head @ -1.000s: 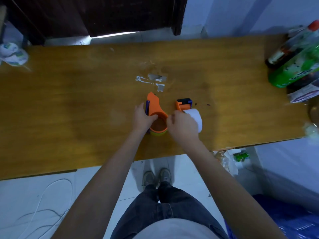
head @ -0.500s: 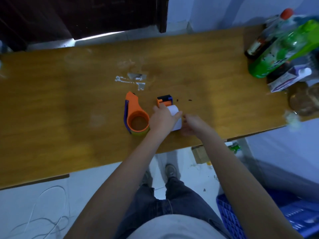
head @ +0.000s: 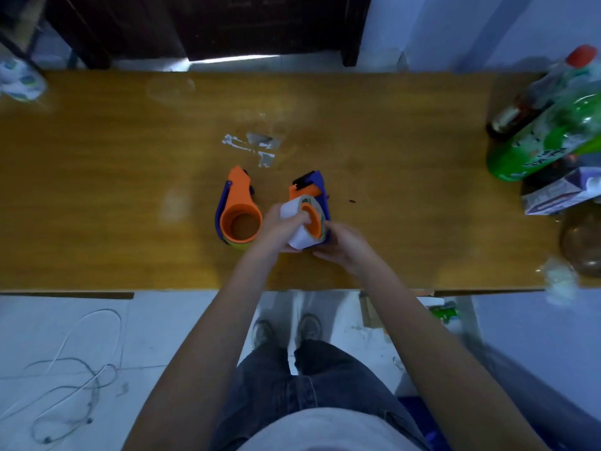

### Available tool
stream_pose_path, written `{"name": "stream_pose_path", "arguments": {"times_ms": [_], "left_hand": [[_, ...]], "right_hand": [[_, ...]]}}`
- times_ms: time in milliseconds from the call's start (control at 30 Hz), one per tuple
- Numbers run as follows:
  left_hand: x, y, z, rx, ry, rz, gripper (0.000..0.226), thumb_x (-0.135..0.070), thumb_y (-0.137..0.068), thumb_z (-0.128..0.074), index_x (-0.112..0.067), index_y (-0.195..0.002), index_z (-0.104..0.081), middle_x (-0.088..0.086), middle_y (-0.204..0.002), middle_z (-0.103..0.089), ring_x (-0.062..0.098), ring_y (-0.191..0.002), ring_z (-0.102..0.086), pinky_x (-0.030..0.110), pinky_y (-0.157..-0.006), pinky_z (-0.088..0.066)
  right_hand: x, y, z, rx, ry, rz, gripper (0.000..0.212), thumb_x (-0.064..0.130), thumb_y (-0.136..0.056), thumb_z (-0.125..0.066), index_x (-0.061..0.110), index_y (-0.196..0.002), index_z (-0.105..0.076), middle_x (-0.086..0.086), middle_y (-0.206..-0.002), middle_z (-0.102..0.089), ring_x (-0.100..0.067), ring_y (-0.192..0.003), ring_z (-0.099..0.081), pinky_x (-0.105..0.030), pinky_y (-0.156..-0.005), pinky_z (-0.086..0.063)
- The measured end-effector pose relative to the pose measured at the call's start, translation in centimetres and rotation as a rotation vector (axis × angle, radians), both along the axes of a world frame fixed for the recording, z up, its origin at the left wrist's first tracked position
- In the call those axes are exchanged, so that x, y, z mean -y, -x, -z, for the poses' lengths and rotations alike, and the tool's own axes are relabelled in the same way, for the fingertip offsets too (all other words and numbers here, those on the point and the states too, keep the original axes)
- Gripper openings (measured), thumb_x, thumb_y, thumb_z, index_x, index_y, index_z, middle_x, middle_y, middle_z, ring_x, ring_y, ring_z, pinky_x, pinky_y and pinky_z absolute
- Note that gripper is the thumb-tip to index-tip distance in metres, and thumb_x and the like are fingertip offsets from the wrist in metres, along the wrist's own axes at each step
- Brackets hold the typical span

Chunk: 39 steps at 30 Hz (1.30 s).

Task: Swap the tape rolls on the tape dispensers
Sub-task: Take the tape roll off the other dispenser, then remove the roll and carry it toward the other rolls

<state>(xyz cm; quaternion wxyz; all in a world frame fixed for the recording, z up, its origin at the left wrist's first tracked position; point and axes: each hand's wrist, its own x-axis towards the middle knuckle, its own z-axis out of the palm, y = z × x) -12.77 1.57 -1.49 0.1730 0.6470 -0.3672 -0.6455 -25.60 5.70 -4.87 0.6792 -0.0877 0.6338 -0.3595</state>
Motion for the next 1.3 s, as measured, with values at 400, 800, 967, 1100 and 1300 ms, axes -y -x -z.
{"name": "stream_pose_path", "arguments": {"times_ms": [400,800,967,1100,1300], "left_hand": [[-1.7,-3.3,0.6,-0.532,0.033,-0.01,0.039,-0.017,-0.09,-0.057,-0.021,-0.128,-0.05,0.008,-0.13,-0.055,0.03,-0.121,-0.055,0.044,-0.084,-0.056],[-1.4,-4.5,0.0,0.104,0.726,0.474,0.115,-0.046,-0.055,-0.084,-0.026,-0.148,-0.019,-0.005,-0.148,-0.035,0.01,-0.136,-0.034,0.035,-0.111,-0.035],[-1.1,-4.8,-0.3,0.028,0.791,0.491,0.103,-0.042,-0.056,-0.085,-0.022,-0.142,-0.031,-0.011,-0.137,-0.043,0.004,-0.13,-0.04,0.028,-0.108,-0.038],[-0.8,-4.8,-0.7,-0.004,0.816,0.509,0.101,-0.04,-0.053,-0.086,-0.023,-0.137,-0.034,-0.024,-0.13,-0.043,-0.011,-0.124,-0.039,0.013,-0.105,-0.034],[-0.5,-4.9,-1.0,-0.035,0.771,0.537,0.1,-0.036,-0.051,-0.087,-0.028,-0.135,-0.034,-0.031,-0.126,-0.041,-0.019,-0.118,-0.039,0.004,-0.1,-0.033]], "right_hand": [[-0.7,1.9,-4.2,-0.075,0.318,-0.155,0.05,0.018,-0.088,-0.062,0.012,-0.135,-0.044,-0.013,-0.121,-0.061,-0.024,-0.098,-0.066,-0.042,-0.076,-0.059],[-1.2,1.6,-4.9,-0.118,0.422,-0.102,0.039,0.013,-0.087,-0.063,0.018,-0.123,-0.052,-0.007,-0.109,-0.068,-0.026,-0.099,-0.068,-0.046,-0.082,-0.057],[-1.4,2.2,-4.4,-0.088,0.417,-0.087,0.043,0.015,-0.086,-0.064,0.015,-0.128,-0.052,-0.007,-0.111,-0.069,-0.026,-0.101,-0.068,-0.044,-0.081,-0.057],[-1.5,2.4,-3.5,-0.075,0.387,-0.058,0.05,0.02,-0.087,-0.064,0.011,-0.133,-0.05,-0.013,-0.119,-0.066,-0.031,-0.106,-0.066,-0.046,-0.08,-0.056],[-1.7,2.3,-2.6,-0.036,0.387,-0.043,0.05,0.019,-0.089,-0.059,0.008,-0.136,-0.046,-0.013,-0.119,-0.064,-0.03,-0.102,-0.065,-0.042,-0.075,-0.059]]}}
